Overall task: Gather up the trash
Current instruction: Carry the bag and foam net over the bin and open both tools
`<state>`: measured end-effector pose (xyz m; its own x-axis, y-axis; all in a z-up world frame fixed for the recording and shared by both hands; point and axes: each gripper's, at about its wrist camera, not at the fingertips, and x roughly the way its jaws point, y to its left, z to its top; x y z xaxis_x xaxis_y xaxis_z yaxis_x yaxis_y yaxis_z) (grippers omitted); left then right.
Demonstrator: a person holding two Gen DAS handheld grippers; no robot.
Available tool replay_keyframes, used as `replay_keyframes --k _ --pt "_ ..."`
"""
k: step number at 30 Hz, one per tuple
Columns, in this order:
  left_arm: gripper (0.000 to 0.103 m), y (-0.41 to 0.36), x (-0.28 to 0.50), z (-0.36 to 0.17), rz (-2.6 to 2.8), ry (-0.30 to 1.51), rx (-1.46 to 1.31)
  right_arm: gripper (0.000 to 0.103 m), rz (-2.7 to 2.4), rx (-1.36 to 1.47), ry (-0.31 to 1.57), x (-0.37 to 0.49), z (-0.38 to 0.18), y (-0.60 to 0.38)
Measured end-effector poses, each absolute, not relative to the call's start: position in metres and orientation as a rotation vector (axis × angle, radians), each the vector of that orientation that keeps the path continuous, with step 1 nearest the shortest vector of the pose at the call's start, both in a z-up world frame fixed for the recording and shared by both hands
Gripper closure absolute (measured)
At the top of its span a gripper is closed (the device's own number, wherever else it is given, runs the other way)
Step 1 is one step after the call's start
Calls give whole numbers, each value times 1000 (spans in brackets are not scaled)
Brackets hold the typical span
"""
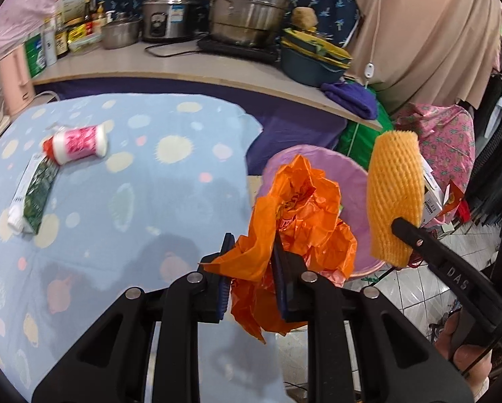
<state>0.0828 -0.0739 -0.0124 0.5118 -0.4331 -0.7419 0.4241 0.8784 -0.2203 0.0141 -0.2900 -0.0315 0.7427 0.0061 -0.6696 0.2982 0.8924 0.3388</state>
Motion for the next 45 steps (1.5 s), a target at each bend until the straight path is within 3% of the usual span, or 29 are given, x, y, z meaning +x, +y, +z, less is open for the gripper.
replay_keyframes --k 10,19,23,26,28,45 --pt "82 -145 105 -22 -580 886 38 90 -223 478 756 27 -55 -325" --pt "82 -177 135 -56 -620 986 18 89 -279 522 799 44 -84 -349" --pt "79 -183 140 -64 -615 996 36 76 -289 505 806 48 -87 -347" --pt "60 -184 139 -65 -584 979 54 55 -303 493 787 47 -84 -344" --pt "56 -182 138 -63 -575 969 51 51 -311 486 772 47 -82 -343" --pt "55 -157 134 -47 -524 931 30 51 -269 474 749 45 -63 -328"
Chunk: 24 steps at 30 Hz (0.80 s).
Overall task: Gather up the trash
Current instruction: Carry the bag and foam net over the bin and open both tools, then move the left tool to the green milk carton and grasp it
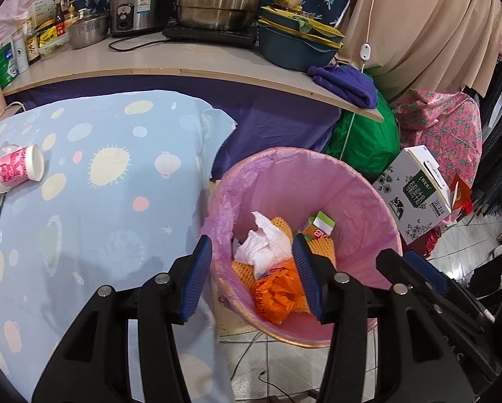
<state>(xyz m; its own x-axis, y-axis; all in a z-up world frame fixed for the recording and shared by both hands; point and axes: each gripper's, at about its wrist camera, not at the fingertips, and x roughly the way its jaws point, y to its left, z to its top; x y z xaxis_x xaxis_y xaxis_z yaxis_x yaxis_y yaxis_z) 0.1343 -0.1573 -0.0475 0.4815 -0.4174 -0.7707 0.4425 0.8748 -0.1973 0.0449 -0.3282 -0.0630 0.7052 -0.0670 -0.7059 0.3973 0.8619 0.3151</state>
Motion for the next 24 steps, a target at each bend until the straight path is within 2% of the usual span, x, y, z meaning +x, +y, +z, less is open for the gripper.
replay_keyframes --k 12,16,24 --pt "55 -91 128 -40 -370 884 47 49 -174 418 752 53 -52 -278" --pt "41 -52 128 -40 -273 874 45 49 -127 403 767 61 -53 -255" --pt "37 45 134 -49 -78 897 -31 49 -39 353 802 77 -56 -204"
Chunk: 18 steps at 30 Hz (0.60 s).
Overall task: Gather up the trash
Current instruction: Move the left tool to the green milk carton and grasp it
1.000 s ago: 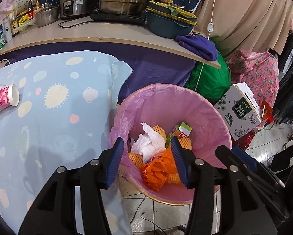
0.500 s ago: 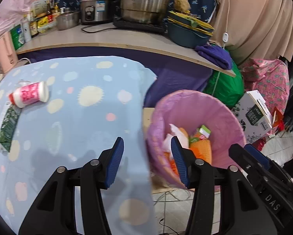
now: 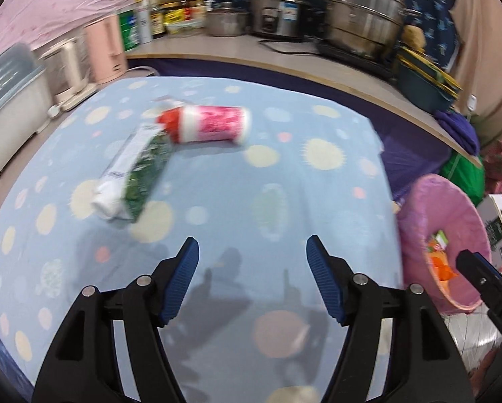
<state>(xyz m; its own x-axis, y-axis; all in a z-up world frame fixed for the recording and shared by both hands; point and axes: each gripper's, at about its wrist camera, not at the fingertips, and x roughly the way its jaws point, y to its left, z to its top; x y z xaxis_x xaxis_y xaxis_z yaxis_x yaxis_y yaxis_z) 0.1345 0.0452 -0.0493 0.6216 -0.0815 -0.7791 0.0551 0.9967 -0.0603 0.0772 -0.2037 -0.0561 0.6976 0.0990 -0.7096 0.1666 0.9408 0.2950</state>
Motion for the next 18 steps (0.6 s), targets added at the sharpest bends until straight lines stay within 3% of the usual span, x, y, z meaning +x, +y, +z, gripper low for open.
replay_keyframes --k 12,18 --pt "13 148 142 -60 97 823 19 48 59 285 853 100 -62 -129" --pt "13 165 160 -75 60 838 31 48 92 270 879 112 -64 -103"
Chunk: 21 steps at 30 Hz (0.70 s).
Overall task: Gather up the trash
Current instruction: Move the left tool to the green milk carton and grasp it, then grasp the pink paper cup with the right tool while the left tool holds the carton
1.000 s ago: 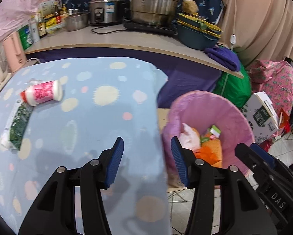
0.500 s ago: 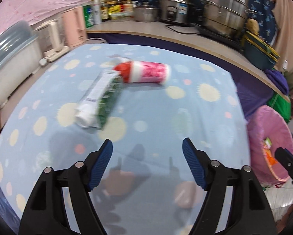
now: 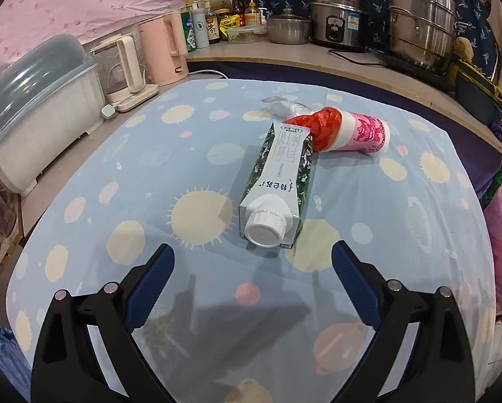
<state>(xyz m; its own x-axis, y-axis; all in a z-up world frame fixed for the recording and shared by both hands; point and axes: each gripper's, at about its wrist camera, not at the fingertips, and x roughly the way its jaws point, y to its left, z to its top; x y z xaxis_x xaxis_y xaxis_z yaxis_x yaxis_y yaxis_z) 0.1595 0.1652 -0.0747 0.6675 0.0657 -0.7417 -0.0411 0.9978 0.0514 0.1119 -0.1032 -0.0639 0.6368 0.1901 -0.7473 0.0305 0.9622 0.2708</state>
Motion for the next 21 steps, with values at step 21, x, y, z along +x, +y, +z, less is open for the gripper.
replay_keyframes --k 21 --pt "52 170 201 -98 -40 885 -37 48 85 227 922 151 -72 -77"
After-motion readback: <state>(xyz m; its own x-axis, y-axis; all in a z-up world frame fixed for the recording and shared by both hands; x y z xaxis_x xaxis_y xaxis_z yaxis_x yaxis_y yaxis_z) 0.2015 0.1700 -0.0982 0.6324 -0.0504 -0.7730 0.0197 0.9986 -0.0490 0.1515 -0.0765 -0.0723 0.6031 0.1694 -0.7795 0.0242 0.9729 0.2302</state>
